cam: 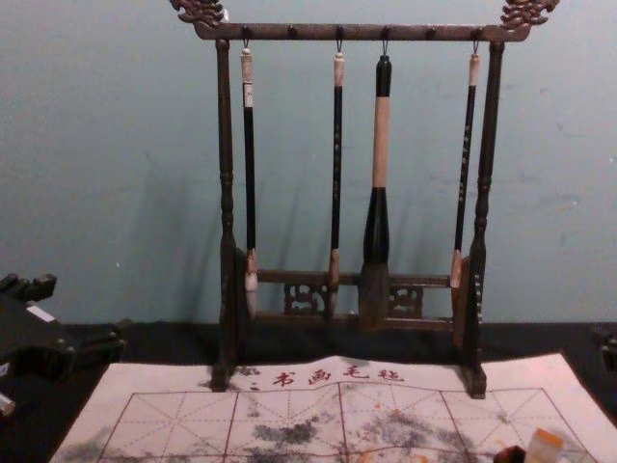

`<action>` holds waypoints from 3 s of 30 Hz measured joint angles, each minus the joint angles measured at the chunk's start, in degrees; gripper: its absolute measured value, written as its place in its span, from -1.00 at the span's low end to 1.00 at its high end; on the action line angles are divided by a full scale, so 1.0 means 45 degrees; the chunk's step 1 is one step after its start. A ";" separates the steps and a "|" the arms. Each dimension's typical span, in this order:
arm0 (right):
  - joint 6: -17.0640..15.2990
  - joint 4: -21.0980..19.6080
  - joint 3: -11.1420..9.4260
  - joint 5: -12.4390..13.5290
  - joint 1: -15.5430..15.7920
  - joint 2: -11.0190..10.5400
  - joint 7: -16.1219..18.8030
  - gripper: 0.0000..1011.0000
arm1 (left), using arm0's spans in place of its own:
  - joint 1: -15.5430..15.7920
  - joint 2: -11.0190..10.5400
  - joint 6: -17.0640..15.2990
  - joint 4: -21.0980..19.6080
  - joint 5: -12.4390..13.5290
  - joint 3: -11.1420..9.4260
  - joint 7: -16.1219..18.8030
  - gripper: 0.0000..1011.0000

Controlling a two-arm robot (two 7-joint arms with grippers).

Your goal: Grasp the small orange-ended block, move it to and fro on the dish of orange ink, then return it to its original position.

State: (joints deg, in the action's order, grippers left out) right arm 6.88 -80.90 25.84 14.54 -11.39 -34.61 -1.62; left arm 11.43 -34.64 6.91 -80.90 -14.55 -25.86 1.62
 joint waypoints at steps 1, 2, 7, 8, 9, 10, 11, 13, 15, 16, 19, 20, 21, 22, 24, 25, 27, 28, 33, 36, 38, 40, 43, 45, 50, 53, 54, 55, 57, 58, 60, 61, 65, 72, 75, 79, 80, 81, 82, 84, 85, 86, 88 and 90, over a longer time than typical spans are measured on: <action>0.0000 0.0000 0.0001 0.0000 -0.0001 -0.0001 -0.0001 0.98 | 0.0000 0.0000 0.0000 0.0001 0.0000 0.0000 0.0000 0.98; 0.0002 0.0000 0.0002 0.0000 -0.0002 -0.0001 -0.0001 0.98 | 0.0000 0.0000 0.0000 0.0001 0.0000 0.0000 0.0000 0.98; 0.0006 0.0000 0.0004 0.0000 -0.0008 -0.0006 -0.0002 0.98 | 0.0000 0.0000 0.0000 0.0000 0.0000 0.0000 0.0001 0.98; 0.0006 0.0000 0.0005 0.0000 -0.0009 -0.0007 -0.0001 0.98 | 0.0000 0.0000 0.0000 0.0001 0.0001 -0.0001 0.0001 0.98; 0.0007 0.0000 0.0005 0.0000 -0.0009 -0.0007 -0.0002 0.98 | 0.0000 0.0000 0.0000 0.0001 0.0000 -0.0001 0.0000 0.98; 0.0007 0.0000 0.0004 0.0000 -0.0009 -0.0007 -0.0001 0.98 | 0.0000 0.0000 0.0000 0.0001 0.0000 0.0000 0.0000 0.98; 0.0007 0.0000 0.0005 0.0000 -0.0010 -0.0007 -0.0002 0.98 | 0.0000 0.0000 0.0000 0.0001 0.0000 0.0000 0.0000 0.98; 0.0007 0.0000 0.0005 0.0000 -0.0010 -0.0008 -0.0002 0.98 | 0.0000 0.0000 0.0000 0.0001 0.0000 0.0000 0.0000 0.98; 0.0007 0.0000 0.0005 0.0000 -0.0010 -0.0007 -0.0002 0.98 | 0.0000 0.0000 0.0000 0.0001 0.0000 -0.0001 0.0000 0.98; 0.0007 0.0000 0.0004 0.0000 -0.0010 -0.0007 -0.0002 0.98 | 0.0001 0.0000 0.0000 0.0001 0.0000 0.0000 0.0000 0.98; 0.0007 0.0000 0.0005 0.0000 -0.0010 -0.0007 -0.0002 0.98 | 0.0000 0.0000 0.0000 0.0001 0.0000 0.0000 0.0000 0.98; 0.0007 0.0000 0.0005 0.0000 -0.0010 -0.0008 -0.0002 0.98 | 0.0000 0.0000 0.0000 0.0001 0.0000 -0.0001 0.0001 0.98; 0.0007 0.0000 0.0005 0.0000 -0.0010 -0.0007 -0.0001 0.98 | 0.0000 0.0000 0.0000 0.0001 0.0000 -0.0001 0.0000 0.98; 0.0007 0.0000 0.0005 0.0000 -0.0010 -0.0007 -0.0002 0.98 | 0.0000 0.0000 0.0000 0.0001 0.0000 0.0000 0.0000 0.98; 0.0007 0.0000 0.0005 0.0000 -0.0010 -0.0007 -0.0001 0.98 | 0.0000 0.0000 0.0000 0.0001 0.0001 0.0000 0.0000 0.98; 0.0007 0.0000 0.0005 0.0001 -0.0010 -0.0007 -0.0001 0.98 | 0.0001 0.0000 0.0000 0.0001 0.0000 0.0000 0.0000 0.98; 0.0007 0.0000 0.0005 0.0000 -0.0010 -0.0008 -0.0002 0.98 | 0.0000 0.0000 0.0000 0.0001 0.0000 0.0000 0.0001 0.98; 0.0007 0.0000 0.0005 0.0000 -0.0010 -0.0008 -0.0001 0.98 | 0.0000 0.0000 0.0000 0.0001 0.0000 -0.0001 0.0000 0.98; 0.0007 0.0000 0.0004 0.0000 -0.0009 -0.0008 -0.0001 0.98 | 0.0000 0.0001 0.0000 0.0001 0.0000 0.0000 0.0000 0.98; 0.0006 -0.0001 0.0004 0.0000 -0.0010 -0.0007 -0.0002 0.98 | 0.0000 0.0000 0.0000 0.0001 0.0000 0.0000 0.0000 0.98; 0.0006 0.0000 0.0004 0.0000 -0.0009 -0.0007 -0.0002 0.98 | 0.0001 0.0000 0.0000 0.0001 0.0000 0.0000 0.0000 0.98; 0.0006 0.0000 0.0004 0.0000 -0.0009 -0.0007 -0.0002 0.98 | 0.0000 0.0000 0.0000 0.0001 0.0000 -0.0001 0.0001 0.98; 0.0006 0.0000 0.0004 0.0000 -0.0009 -0.0007 -0.0002 0.98 | 0.0001 0.0000 0.0000 0.0001 0.0000 0.0000 0.0000 0.98; 0.0006 0.0000 0.0004 0.0000 -0.0009 -0.0008 -0.0002 0.98 | 0.0000 0.0000 0.0000 0.0001 0.0000 0.0000 0.0001 0.98; 0.0005 0.0000 0.0004 0.0000 -0.0009 -0.0007 -0.0002 0.98 | 0.0000 0.0000 0.0000 0.0001 0.0000 0.0000 0.0000 0.98; 0.0006 0.0000 0.0004 0.0000 -0.0009 -0.0007 -0.0001 0.98 | 0.0000 0.0000 0.0000 0.0000 0.0000 0.0000 0.0000 0.98; 0.0006 0.0000 0.0004 0.0000 -0.0009 -0.0007 -0.0002 0.98 | 0.0000 0.0000 0.0000 0.0001 0.0000 -0.0001 0.0000 0.98; 0.0005 0.0000 0.0004 0.0001 -0.0009 -0.0007 -0.0002 0.98 | -0.0001 0.0000 0.0000 0.0001 0.0000 0.0000 0.0000 0.98; 0.0006 0.0000 0.0005 0.0000 -0.0009 -0.0007 -0.0001 0.98 | 0.0000 0.0000 0.0000 0.0001 0.0000 0.0000 0.0000 0.98; 0.0006 0.0000 0.0004 0.0001 -0.0009 -0.0008 -0.0002 0.98 | 0.0000 0.0000 0.0000 0.0002 0.0000 0.0000 0.0000 0.98; 0.0006 0.0000 0.0004 0.0001 -0.0009 -0.0008 -0.0001 0.98 | 0.0000 0.0000 0.0000 0.0001 0.0000 0.0000 0.0000 0.98; 0.0006 -0.0001 0.0001 0.0000 -0.0008 -0.0007 -0.0001 0.98 | 0.0000 0.0000 0.0000 0.0001 0.0000 0.0000 0.0000 0.98; -0.0023 -0.0111 -0.0219 0.0120 0.0086 0.0002 0.0347 0.98 | 0.0000 0.0000 0.0000 0.0001 0.0000 -0.0001 0.0000 0.98; 0.0294 -0.0854 -0.0762 0.0834 0.0622 -0.0277 0.1258 0.98 | 0.0000 0.0000 0.0000 0.0001 0.0001 0.0000 0.0000 0.98; 0.0480 -0.1217 -0.0959 0.1140 0.0898 -0.0414 0.1620 0.98 | 0.0000 0.0000 0.0000 0.0001 0.0000 0.0000 0.0000 0.98; 0.0827 -0.1878 -0.1265 0.1778 0.1452 -0.0697 0.2496 0.98 | 0.0000 0.0000 0.0000 0.0001 0.0001 0.0000 0.0000 0.98; 0.0883 -0.1981 -0.1298 0.1871 0.1545 -0.0746 0.2656 0.98 | 0.0000 0.0000 0.0000 0.0001 0.0000 0.0000 0.0000 0.98; 0.0938 -0.2062 -0.1319 0.1966 0.1624 -0.0787 0.2833 0.98 | 0.0000 0.0000 0.0000 0.0001 0.0000 0.0000 0.0000 0.98; 0.1012 -0.2188 -0.1341 0.2140 0.1767 -0.0861 0.3164 0.98 | 0.0000 0.0000 0.0000 0.0001 0.0000 0.0000 0.0000 0.98; 0.1066 -0.2314 -0.1342 0.2359 0.1926 -0.0942 0.3653 0.98 | 0.0000 0.0000 0.0000 0.0001 0.0000 0.0000 0.0000 0.98; 0.1076 -0.2347 -0.1334 0.2426 0.1975 -0.0966 0.3818 0.98 | 0.0000 0.0000 0.0000 0.0001 0.0000 0.0000 0.0000 0.98; 0.1083 -0.2368 -0.1320 0.2484 0.2013 -0.0983 0.3972 0.98 | 0.0000 0.0000 0.0000 0.0000 0.0000 -0.0001 0.0000 0.98; 0.1089 -0.2396 -0.1252 0.2603 0.2094 -0.1016 0.4393 0.98 | 0.0000 0.0000 0.0000 0.0000 0.0000 0.0000 0.0000 0.98; 0.1089 -0.2397 -0.1193 0.2636 0.2132 -0.1029 0.4641 0.98 | 0.0000 0.0000 0.0000 0.0001 0.0001 -0.0001 0.0000 0.98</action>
State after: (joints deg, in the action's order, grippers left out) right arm 11.78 -91.68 20.47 26.41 -1.80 -39.24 19.27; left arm 11.43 -34.65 6.91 -80.90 -14.55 -25.86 1.62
